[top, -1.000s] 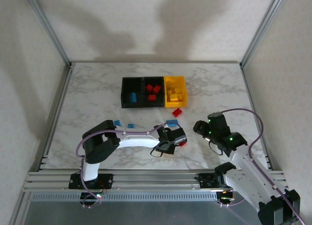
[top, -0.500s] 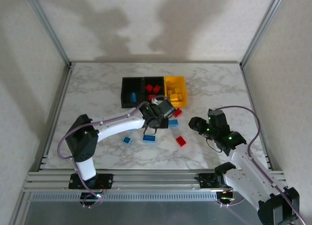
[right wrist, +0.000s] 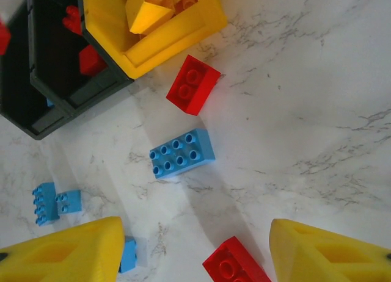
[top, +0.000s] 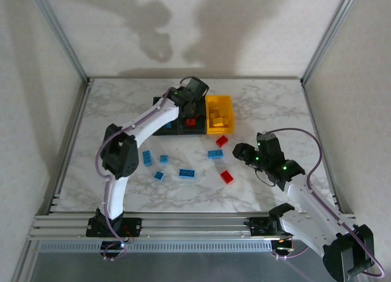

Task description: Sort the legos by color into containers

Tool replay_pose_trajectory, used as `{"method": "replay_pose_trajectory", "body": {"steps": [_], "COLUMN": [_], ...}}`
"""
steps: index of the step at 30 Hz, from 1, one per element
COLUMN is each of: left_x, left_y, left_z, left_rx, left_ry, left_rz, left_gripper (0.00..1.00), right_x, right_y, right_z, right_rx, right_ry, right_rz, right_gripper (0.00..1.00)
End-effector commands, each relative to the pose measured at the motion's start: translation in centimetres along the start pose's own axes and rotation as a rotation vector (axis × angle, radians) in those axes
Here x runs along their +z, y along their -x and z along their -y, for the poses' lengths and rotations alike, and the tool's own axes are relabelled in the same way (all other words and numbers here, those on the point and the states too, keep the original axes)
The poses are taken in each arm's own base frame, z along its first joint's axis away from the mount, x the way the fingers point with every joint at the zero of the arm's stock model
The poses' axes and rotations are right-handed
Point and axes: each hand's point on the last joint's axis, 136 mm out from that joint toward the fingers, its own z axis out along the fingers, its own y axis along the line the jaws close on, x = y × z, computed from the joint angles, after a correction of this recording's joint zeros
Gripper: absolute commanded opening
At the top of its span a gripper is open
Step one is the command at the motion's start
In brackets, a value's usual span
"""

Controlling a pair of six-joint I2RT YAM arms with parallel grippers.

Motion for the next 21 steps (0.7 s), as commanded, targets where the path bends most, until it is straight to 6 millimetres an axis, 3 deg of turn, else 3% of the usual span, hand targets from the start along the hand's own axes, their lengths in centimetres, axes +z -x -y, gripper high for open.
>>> {"method": "replay_pose_trajectory", "body": {"steps": [1,8,15,19,21], "left_x": [1.7,4.5,4.9,4.9,4.6], "left_y": [-0.4,-0.9,-1.3,-1.3,-1.0], "left_z": [-1.2,-1.0,-1.0,-0.8,-0.8], "left_rx": [0.064,0.06,0.053,0.052,0.046], "left_ry": [0.082,0.092,0.092,0.086,0.083], "left_rz": [-0.054,-0.097,-0.102,-0.101,-0.094], "left_gripper": [0.23,0.27,0.36,0.51,0.52], "right_x": [-0.6,-0.6,-1.0,-1.0,-1.1], "right_y": [0.8,0.9,0.8,0.6,0.6], "right_z": [-1.0,-1.1,-0.5,-0.2,-0.2], "right_rx": [-0.01,-0.017,-0.013,-0.013,-0.013], "right_ry": [0.019,0.014,-0.002,-0.011,-0.01], "right_rz": [0.027,0.023,0.042,0.034,0.036], "right_gripper": [0.64,0.64,0.64,0.65,0.65]}}
